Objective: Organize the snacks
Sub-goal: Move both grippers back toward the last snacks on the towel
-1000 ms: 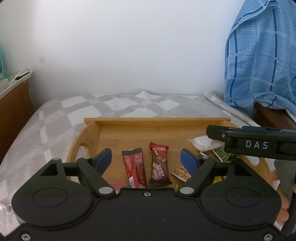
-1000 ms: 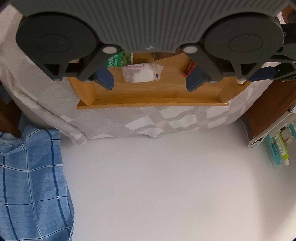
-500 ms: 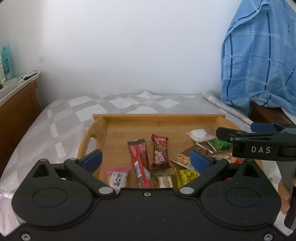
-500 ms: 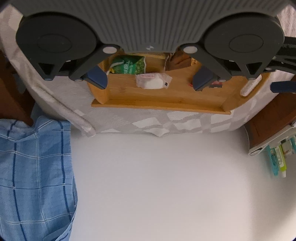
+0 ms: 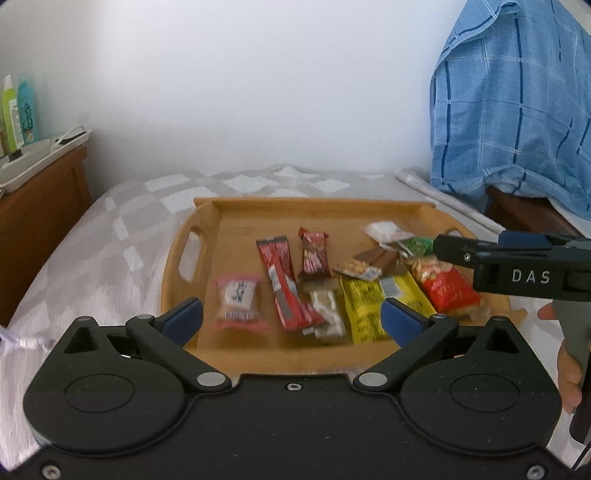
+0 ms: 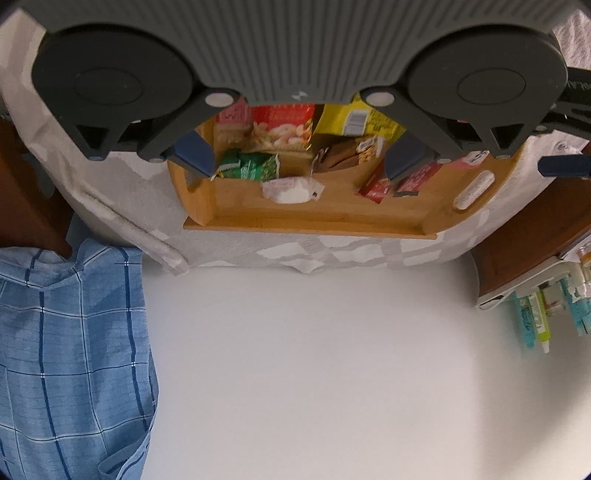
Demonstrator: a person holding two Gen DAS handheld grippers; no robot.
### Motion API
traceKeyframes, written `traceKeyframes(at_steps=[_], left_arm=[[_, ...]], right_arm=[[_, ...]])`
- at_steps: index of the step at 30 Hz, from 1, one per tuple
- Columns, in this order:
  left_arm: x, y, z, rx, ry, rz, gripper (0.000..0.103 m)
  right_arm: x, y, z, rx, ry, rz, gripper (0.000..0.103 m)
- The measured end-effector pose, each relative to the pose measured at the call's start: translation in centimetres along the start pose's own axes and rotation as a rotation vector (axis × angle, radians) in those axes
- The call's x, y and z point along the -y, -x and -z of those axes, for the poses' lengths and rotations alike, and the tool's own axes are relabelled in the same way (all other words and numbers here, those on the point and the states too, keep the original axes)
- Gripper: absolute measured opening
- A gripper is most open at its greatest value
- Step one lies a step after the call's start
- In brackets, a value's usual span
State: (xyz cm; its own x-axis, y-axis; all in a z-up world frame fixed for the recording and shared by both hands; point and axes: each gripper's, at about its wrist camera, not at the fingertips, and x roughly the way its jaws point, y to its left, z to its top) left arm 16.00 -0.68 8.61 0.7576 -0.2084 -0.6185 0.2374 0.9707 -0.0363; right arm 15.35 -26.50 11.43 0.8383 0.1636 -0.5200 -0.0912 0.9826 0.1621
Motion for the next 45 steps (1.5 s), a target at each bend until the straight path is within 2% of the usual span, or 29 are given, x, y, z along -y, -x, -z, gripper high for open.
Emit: traceKeyframes(at_steps=[10, 20, 28, 33, 40, 45], left_arm=[[0.3, 1.7, 3.3, -0.028, 0.031, 0.006, 0.102], [0.4, 2.4, 6.4, -0.056, 0.061, -0.025, 0.102], [0.4, 3.0, 8.3, -0.077, 0.064, -0.022, 0.102], [0.5, 3.2, 9.2, -0.095, 0.063, -0.003, 0.102], [1.6, 3.3, 10.3, -0.118, 0.029, 0.058, 0.102], [2.9, 3.2, 10.9, -0.124, 0.004, 0.097, 0.096]], right_arm=[[-0.6, 2.3, 2.8, -0.006, 0.016, -0.009, 0.103], [-1.6, 4.6, 5.4, 0.011, 0.099, -0.008, 0.103], [-1.9, 5.7, 7.4, -0.011, 0.138, -0.019, 0.103], [-1.8, 6.3, 8.7, -0.024, 0.154, -0.033, 0.103], [-1.4, 7.1, 10.0, -0.040, 0.187, -0.058, 0.092], [-0.8, 7.8, 10.6, -0.041, 0.174, -0.068, 0.091]])
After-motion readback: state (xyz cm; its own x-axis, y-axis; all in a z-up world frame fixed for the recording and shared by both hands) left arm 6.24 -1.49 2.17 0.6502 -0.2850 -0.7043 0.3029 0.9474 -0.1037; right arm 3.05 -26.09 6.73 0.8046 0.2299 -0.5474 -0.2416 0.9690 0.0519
